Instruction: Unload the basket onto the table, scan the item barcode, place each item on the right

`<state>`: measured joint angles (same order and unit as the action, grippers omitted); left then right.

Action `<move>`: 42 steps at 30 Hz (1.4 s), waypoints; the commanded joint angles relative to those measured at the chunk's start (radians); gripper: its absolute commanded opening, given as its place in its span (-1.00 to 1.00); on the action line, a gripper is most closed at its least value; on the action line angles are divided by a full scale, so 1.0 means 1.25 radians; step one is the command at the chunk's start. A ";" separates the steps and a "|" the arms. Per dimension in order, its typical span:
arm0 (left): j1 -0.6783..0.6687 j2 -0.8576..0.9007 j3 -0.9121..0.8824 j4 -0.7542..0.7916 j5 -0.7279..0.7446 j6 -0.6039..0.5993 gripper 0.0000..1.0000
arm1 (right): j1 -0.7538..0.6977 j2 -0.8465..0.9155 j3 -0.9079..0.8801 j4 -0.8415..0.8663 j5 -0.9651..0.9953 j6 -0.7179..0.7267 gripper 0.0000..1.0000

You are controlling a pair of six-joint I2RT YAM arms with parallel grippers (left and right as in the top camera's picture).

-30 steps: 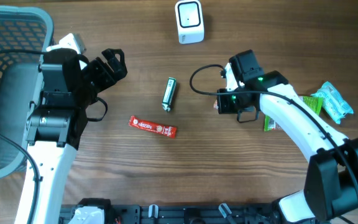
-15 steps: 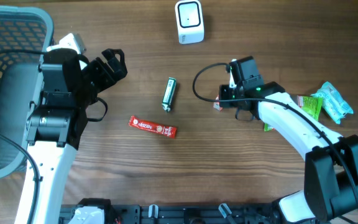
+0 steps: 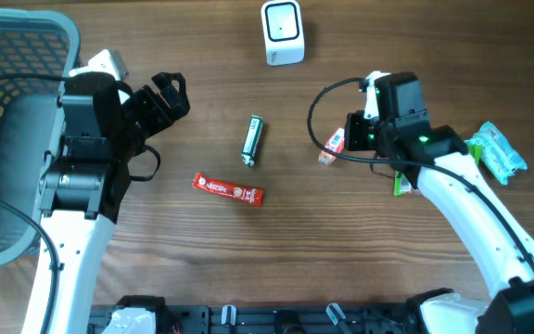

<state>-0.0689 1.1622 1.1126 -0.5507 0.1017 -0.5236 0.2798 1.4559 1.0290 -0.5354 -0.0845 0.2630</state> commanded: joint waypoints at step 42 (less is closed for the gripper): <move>0.005 0.002 0.000 0.002 -0.002 0.018 1.00 | 0.002 0.274 -0.060 0.237 -0.108 0.296 -0.43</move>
<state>-0.0689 1.1622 1.1126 -0.5507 0.1017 -0.5236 0.2802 1.7805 0.9531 -0.2440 -0.2024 0.5758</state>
